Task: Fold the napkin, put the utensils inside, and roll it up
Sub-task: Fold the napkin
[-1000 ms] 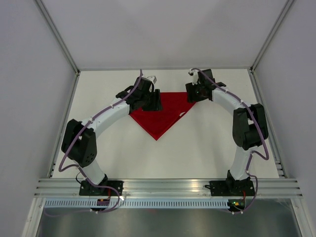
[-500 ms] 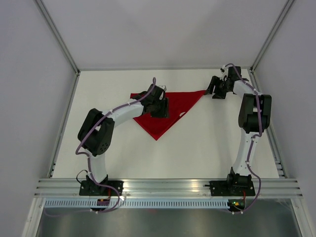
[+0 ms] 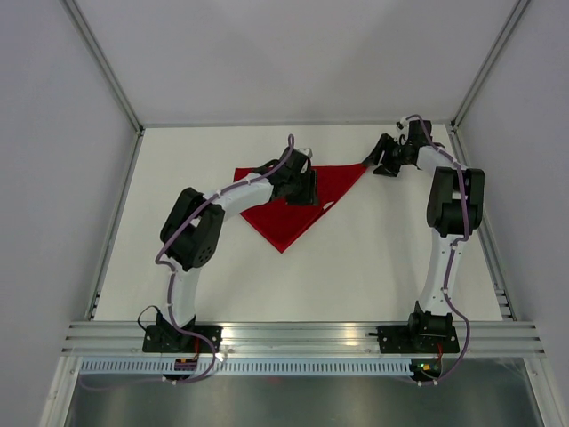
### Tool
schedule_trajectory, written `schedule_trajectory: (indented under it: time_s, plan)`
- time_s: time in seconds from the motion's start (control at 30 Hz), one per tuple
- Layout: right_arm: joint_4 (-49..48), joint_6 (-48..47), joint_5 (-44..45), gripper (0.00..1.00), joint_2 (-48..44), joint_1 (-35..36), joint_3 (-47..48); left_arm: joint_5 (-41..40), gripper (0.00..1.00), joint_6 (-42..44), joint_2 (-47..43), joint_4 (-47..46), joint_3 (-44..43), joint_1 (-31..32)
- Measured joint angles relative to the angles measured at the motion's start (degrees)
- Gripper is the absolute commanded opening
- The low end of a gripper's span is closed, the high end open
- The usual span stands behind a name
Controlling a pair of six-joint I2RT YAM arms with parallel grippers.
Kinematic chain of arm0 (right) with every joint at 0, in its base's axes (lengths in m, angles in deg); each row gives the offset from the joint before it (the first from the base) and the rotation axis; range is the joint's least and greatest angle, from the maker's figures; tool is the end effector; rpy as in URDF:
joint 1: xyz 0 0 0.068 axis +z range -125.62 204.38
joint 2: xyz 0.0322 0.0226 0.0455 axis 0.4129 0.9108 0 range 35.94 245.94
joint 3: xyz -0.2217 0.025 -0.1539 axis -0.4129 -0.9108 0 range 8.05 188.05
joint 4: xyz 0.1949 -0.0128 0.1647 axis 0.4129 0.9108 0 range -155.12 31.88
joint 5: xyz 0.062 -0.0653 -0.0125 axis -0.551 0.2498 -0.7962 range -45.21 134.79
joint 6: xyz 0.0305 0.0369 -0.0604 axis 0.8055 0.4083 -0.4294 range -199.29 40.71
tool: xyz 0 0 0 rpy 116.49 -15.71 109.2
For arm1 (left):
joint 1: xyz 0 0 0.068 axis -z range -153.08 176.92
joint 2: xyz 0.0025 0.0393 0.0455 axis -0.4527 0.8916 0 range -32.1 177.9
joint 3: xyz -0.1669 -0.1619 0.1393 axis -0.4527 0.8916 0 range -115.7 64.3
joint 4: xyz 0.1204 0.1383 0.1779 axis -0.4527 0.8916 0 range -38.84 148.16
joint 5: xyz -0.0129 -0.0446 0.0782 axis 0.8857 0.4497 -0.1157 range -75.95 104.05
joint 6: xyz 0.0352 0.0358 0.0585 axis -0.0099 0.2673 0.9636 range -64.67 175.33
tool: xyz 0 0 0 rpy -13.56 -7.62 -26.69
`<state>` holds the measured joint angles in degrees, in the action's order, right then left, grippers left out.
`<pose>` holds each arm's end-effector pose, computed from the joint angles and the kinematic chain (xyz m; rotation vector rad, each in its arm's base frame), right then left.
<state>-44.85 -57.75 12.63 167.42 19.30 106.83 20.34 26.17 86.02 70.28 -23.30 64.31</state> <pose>0.5060 -0.0099 0.1282 0.3356 2.4511 0.8205 0.3689 -0.2909 0.1692 0.2332 2.5288 -0.6285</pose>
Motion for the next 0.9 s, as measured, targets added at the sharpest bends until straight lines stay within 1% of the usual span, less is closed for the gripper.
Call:
schedule_trajectory:
  time_s: [0.27, 0.33, 0.4, 0.43, 0.5, 0.53, 0.63, 0.77, 0.9]
  plan:
    - [-3.1, 3.0, -1.4, 0.54, 1.6, 0.0, 0.4, 1.2, 0.53, -0.9, 5.9, -0.4, -4.8, 1.0]
    - [-3.7, 3.8, -1.6, 0.53, 1.9, 0.0, 0.4, 1.6, 0.53, -1.2, 7.0, -0.4, -5.5, 1.2]
    - [-4.5, 4.5, -1.9, 0.5, 2.3, 0.0, 0.5, 1.8, 0.53, -1.4, 8.1, -0.4, -6.3, 1.4]
    - [-4.9, 5.0, -2.1, 0.47, 2.4, 0.0, 0.5, 1.9, 0.53, -1.5, 8.7, -0.4, -6.7, 1.4]
    - [-5.5, 5.5, -2.1, 0.43, 2.6, 0.0, 0.5, 2.0, 0.53, -1.7, 9.1, -0.4, -7.5, 1.5]
    - [-5.6, 5.7, -2.1, 0.36, 2.8, 0.0, 0.5, 2.1, 0.53, -1.7, 9.2, -0.5, -7.8, 1.5]
    - [-6.2, 5.9, -2.1, 0.25, 3.3, 0.0, 0.5, 2.6, 0.53, -1.8, 9.7, -0.6, -8.3, 1.6]
    - [-6.7, 6.3, -2.1, 0.17, 3.4, 0.0, 0.4, 3.0, 0.53, -1.8, 9.8, -0.7, -8.4, 1.7]
    - [-7.6, 6.3, -2.1, 0.13, 3.4, 0.1, 0.4, 3.1, 0.53, -1.8, 9.8, -0.7, -8.6, 1.9]
